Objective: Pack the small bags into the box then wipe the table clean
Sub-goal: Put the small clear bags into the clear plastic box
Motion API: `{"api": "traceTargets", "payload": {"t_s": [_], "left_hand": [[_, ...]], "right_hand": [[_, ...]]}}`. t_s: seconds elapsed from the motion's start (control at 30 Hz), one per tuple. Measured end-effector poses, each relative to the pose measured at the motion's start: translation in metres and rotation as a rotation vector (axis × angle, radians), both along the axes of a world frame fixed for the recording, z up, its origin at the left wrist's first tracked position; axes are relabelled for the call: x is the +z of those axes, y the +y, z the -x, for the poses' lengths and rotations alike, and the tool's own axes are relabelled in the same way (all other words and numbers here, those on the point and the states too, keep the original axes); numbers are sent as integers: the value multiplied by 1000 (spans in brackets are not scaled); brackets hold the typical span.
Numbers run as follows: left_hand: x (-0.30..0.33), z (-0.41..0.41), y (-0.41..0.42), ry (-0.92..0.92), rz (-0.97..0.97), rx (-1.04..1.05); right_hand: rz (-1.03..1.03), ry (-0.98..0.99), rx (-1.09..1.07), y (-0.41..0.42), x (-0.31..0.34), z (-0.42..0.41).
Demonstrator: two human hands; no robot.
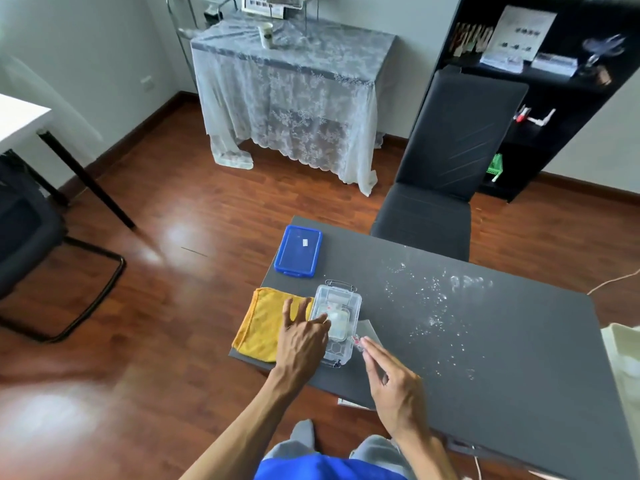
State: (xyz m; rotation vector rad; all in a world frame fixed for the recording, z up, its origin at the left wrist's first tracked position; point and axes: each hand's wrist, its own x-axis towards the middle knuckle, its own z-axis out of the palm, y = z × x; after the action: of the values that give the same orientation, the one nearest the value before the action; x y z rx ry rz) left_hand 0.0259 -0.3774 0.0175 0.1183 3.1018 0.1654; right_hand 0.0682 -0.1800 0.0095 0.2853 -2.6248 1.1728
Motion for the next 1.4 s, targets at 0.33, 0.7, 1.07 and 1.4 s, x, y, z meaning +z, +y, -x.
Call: {"api": "traceTargets", "payload": {"t_s": [0.33, 0.7, 1.07, 1.4], "left_hand": [[-11, -22, -42, 107, -270, -46], [-25, -34, -50, 36, -270, -97], [-25, -36, -49, -1, -280, -72], [-5, 1, -71, 177, -507, 132]], "right_hand": [[-84, -29, 39, -15, 8, 24], [-414, -162, 156, -47, -1, 60], [-615, -391, 311, -57, -1, 80], [-193, -287, 217, -46, 36, 92]]}}
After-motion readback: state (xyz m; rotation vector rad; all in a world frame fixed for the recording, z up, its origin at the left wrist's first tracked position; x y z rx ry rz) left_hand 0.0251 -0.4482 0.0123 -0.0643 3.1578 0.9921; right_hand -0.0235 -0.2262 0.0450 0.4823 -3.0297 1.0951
